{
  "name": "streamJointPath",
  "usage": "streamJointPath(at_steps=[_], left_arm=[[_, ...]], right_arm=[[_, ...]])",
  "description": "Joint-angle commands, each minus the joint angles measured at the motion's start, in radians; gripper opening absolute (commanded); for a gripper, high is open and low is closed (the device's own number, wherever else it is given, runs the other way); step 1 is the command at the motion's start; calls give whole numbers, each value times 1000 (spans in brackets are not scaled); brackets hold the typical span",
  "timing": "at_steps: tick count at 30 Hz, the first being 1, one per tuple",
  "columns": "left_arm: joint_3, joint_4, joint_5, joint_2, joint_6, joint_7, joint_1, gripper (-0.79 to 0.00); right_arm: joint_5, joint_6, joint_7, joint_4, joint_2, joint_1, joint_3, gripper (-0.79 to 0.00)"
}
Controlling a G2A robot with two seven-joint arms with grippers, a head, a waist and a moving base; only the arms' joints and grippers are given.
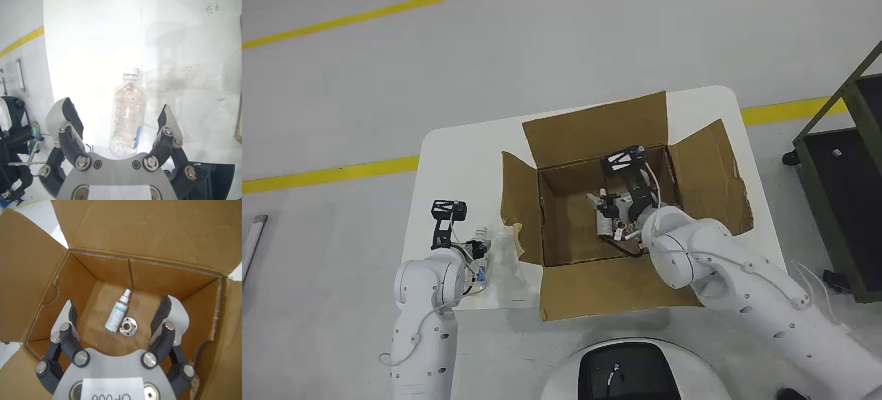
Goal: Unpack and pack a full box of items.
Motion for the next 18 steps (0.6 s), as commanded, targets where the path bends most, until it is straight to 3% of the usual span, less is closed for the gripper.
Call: streamJointPath(at_steps=[1,4,8,18], left_arm=[[0,0,0,0,0,0,0,0],[0,0,0,0,0,0,0,0],[0,0,0,0,0,0,0,0],[0,0,0,0,0,0,0,0]], right_arm=[[29,62,34,48,-22,44,-32,0],[82,111,64,127,-56,109,-67,0],[131,68,154,243,-93,190,-124,0],[131,68,154,243,-93,190,-124,0]])
